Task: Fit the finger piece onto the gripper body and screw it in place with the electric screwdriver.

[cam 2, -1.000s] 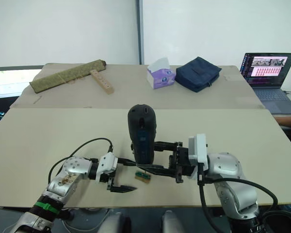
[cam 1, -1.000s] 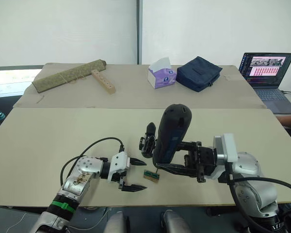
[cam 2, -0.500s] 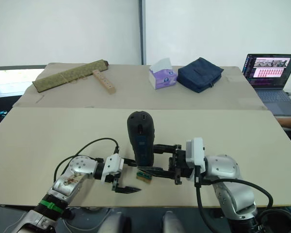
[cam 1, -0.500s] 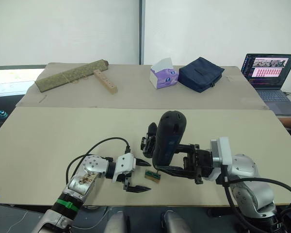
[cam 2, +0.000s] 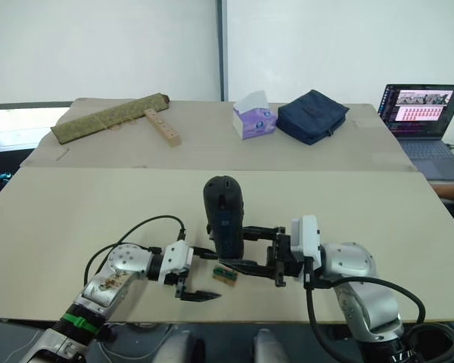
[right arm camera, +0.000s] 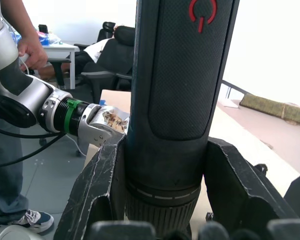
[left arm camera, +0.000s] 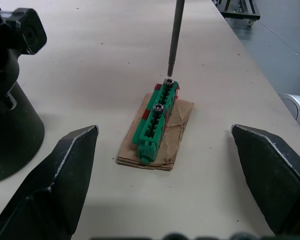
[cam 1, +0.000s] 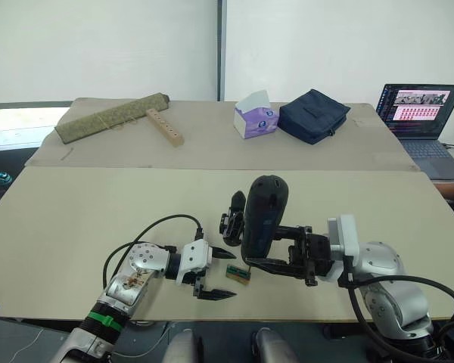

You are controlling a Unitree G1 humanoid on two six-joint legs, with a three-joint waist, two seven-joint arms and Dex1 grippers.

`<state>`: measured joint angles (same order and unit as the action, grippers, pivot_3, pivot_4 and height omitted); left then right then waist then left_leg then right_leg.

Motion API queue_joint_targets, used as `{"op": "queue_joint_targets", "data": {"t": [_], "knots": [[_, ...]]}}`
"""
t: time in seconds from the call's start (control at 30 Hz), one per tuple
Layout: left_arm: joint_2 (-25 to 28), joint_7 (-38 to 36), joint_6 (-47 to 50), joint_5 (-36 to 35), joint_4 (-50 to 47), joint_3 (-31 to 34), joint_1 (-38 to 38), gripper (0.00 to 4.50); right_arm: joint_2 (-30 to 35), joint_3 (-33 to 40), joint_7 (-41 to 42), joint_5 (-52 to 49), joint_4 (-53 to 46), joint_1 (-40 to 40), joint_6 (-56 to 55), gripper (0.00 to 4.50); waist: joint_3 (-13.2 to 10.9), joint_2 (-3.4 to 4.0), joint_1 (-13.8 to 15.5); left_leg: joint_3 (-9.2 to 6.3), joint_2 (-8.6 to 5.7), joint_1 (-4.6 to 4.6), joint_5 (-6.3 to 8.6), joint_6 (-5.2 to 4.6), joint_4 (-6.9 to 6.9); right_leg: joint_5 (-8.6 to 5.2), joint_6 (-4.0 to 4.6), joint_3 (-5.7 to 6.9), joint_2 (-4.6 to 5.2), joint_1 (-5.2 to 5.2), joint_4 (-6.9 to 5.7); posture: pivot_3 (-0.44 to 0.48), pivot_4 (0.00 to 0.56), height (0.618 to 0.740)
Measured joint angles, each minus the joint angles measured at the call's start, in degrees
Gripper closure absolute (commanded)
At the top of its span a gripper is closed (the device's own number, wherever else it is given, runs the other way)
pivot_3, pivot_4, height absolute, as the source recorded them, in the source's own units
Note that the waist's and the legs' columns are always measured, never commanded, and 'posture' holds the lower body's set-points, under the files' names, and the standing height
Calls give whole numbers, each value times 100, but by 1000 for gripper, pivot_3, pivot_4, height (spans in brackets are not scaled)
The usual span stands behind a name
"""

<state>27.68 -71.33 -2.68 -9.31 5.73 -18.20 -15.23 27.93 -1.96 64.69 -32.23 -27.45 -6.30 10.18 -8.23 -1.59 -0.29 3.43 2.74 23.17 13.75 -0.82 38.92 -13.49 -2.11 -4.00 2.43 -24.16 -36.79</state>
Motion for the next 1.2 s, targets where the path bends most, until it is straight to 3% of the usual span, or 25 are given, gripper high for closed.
{"op": "queue_joint_targets", "data": {"t": [1.2], "knots": [[-36,27,-112,-2,96,4,11,0,5,-184,-5,172,99,15,-228,2676,12,3,13,0,0,-4,0,0,0,0,0,0,0,4,0,0,150,740]]}}
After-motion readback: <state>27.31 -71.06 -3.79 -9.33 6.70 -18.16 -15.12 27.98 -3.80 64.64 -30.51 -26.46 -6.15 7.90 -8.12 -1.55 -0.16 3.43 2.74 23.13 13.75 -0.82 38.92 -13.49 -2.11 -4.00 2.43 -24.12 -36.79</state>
